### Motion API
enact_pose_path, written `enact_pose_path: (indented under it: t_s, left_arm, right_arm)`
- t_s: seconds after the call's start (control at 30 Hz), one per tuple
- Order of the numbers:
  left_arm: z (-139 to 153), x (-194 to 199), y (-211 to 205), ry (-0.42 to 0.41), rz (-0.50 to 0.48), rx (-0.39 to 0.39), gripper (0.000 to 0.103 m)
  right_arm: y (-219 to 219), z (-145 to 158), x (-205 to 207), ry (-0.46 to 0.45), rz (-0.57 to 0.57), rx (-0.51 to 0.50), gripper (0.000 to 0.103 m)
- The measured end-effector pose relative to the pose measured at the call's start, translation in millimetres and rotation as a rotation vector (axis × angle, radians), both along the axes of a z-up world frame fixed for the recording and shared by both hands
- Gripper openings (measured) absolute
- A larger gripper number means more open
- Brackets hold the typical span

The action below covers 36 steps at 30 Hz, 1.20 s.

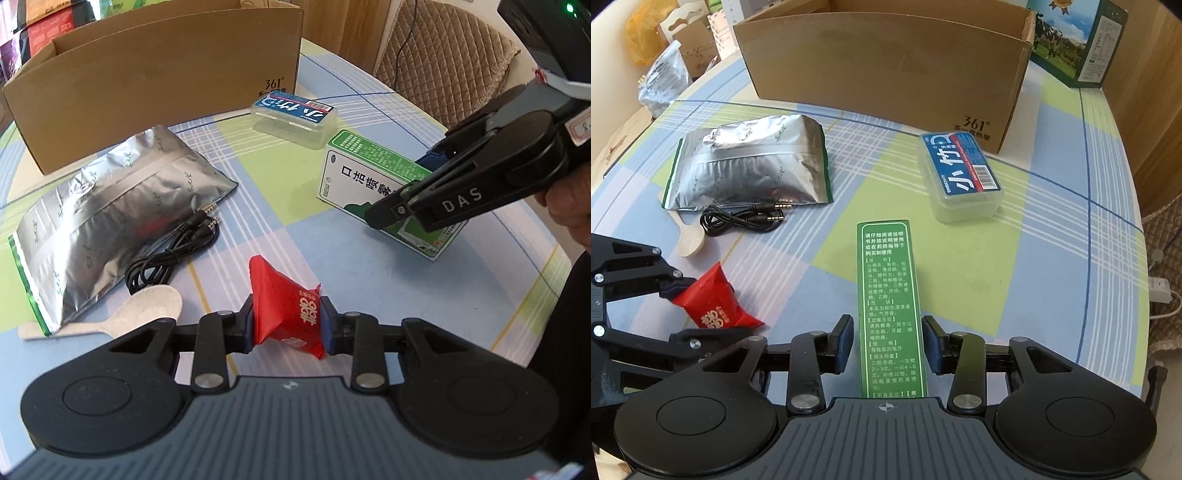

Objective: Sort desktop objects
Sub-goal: 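Lift the green box and red candy and carry both over the cardboard box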

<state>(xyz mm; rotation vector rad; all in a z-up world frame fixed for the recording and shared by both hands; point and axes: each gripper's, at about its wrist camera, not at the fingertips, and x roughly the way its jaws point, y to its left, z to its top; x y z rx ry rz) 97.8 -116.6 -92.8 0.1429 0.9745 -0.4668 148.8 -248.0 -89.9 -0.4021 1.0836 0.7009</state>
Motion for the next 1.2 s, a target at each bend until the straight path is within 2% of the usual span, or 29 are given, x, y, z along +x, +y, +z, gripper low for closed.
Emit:
enact_pose_path:
  t_s: [0.03,0.43,0.87,1.2]
  left_arm:
    - [0.1,-0.5,0.7,0.003,0.005,-0.004,0.028]
    - [22.3,-5.3,9.2,-0.008,0.068,-0.026,0.028]
    - [49.2,-15.6,21.8,-0.018,0.125,-0.054,0.028]
    - [61.5,-25.2,33.5,-0.008,0.172,-0.086,0.028]
  right_arm:
    - [-0.1,0.0,-0.5,-0.002,-0.003,-0.002,0.028]
    - [-16.4,24.2,-9.7,-0.010,-0.121,0.083,0.027]
    - [-15.7,57.2,-51.9,-0.041,-0.150,0.140,0.027]
    - [-7.3,69.2,-75.3,-0.062,-0.138,0.128,0.027]
